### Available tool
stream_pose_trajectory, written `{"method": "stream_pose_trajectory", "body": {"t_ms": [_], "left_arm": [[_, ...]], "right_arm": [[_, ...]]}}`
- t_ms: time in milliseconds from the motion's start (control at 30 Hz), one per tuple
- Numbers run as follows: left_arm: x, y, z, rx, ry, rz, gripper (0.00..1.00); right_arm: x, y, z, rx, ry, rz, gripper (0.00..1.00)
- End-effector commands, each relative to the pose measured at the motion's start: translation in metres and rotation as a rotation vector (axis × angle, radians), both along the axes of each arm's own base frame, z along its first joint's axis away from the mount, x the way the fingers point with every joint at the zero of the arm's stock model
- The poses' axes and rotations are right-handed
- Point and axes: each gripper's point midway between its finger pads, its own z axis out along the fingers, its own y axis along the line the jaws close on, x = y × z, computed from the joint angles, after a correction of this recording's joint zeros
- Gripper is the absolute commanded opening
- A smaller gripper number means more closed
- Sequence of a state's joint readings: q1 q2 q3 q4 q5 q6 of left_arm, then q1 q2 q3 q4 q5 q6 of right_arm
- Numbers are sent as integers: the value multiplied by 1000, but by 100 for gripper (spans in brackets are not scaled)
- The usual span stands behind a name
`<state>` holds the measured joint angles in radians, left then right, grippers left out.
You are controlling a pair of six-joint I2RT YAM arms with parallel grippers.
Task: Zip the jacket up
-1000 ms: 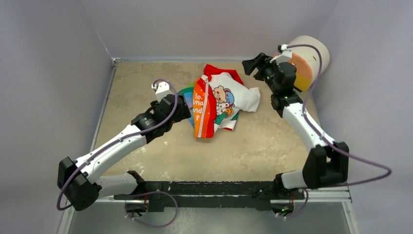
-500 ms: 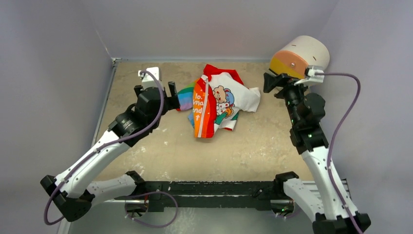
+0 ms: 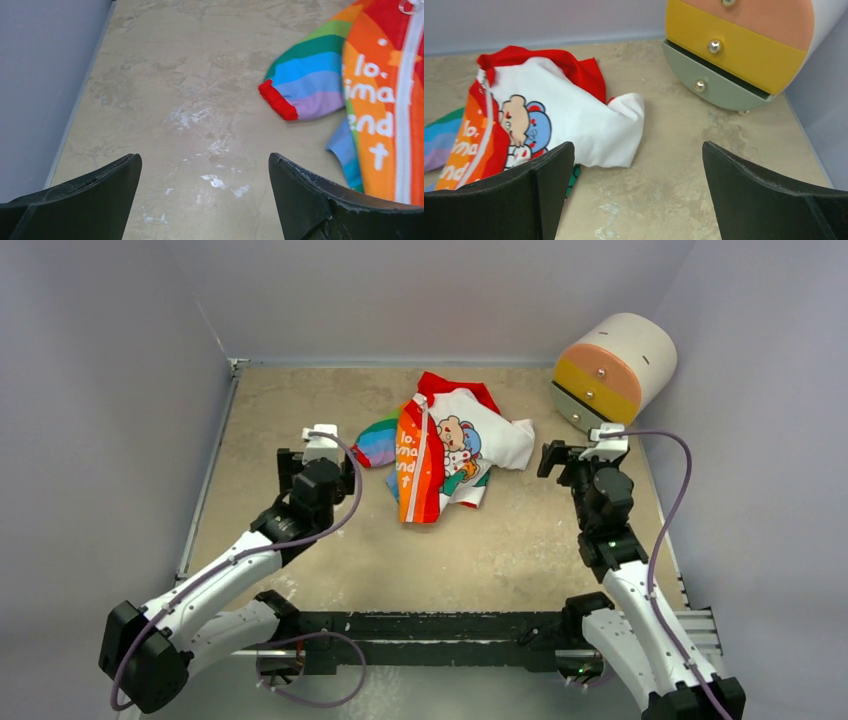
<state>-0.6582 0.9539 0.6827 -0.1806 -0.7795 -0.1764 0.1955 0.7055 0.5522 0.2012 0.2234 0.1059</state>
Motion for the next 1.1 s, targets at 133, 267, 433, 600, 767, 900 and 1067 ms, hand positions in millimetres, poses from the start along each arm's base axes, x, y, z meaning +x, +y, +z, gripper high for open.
{"method": "stream_pose_trajectory", "body": {"t_ms": [133, 267, 433, 600, 767, 900, 1067], "left_arm": [[55, 45, -5, -207, -142, 122, 99], [73, 76, -24, -253, -164, 200, 99], [84, 97, -51, -206, -177, 177, 99], [92, 117, -82, -189, -181, 190, 99], [95, 119, -97, -203, -231, 169, 99], [92, 116, -116, -231, -231, 134, 99], [95, 107, -124, -221, -206, 71, 99]], "right_arm": [[15, -24, 0, -111, -215, -126, 99], [24, -38, -25, -121, -209, -212, 99], [31, -49, -47, -156, -202, -232, 99], [41, -60, -46, -141, -228, -230, 99], [54, -73, -60, -74, -229, -218, 99], [68, -74, -64, -84, -219, -180, 99], [77, -77, -77, -109, -241, -140, 99]]}}
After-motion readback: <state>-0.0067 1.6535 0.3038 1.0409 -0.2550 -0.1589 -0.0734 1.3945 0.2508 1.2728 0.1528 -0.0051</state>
